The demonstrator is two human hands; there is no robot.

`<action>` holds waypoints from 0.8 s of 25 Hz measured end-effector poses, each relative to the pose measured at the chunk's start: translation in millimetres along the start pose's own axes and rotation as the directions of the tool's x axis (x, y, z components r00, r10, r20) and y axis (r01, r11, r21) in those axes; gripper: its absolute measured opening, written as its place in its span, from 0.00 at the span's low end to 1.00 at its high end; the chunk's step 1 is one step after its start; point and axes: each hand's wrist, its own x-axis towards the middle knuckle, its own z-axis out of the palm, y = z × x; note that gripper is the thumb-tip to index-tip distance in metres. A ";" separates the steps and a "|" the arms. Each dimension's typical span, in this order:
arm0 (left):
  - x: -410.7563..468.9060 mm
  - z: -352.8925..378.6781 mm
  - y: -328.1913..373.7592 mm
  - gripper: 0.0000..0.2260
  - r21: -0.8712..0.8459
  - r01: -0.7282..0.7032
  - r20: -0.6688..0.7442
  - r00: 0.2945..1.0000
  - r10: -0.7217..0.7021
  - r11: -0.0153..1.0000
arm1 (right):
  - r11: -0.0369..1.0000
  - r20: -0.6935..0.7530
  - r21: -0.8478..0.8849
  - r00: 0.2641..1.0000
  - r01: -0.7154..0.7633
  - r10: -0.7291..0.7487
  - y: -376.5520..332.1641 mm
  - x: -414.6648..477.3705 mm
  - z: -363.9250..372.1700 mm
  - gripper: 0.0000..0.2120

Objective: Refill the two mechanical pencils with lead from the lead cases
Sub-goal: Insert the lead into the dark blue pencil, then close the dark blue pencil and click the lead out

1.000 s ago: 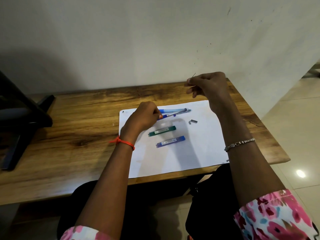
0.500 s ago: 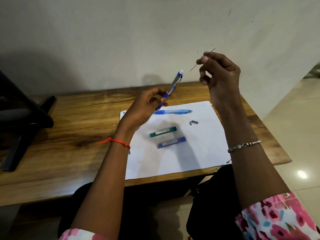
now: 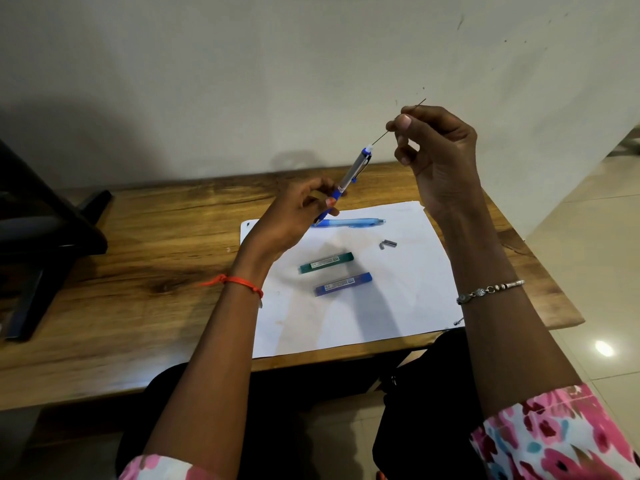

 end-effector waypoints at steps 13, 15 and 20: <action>1.6 0.1 -0.2 0.09 0.023 0.001 0.002 1.000 -0.002 1.000 | 0.978 0.094 -0.208 0.996 0.018 0.002 4.5 2.8 -0.4 0.04; 1.4 0.2 1.0 0.09 0.034 0.006 0.004 1.000 -0.007 0.999 | 0.968 0.113 -0.249 0.994 0.018 0.011 5.0 3.0 -0.8 0.04; 3.5 -0.8 -0.9 0.09 0.034 0.030 0.003 1.000 -0.030 0.999 | 0.964 0.016 -0.254 0.996 -0.081 0.088 6.0 6.7 -8.9 0.05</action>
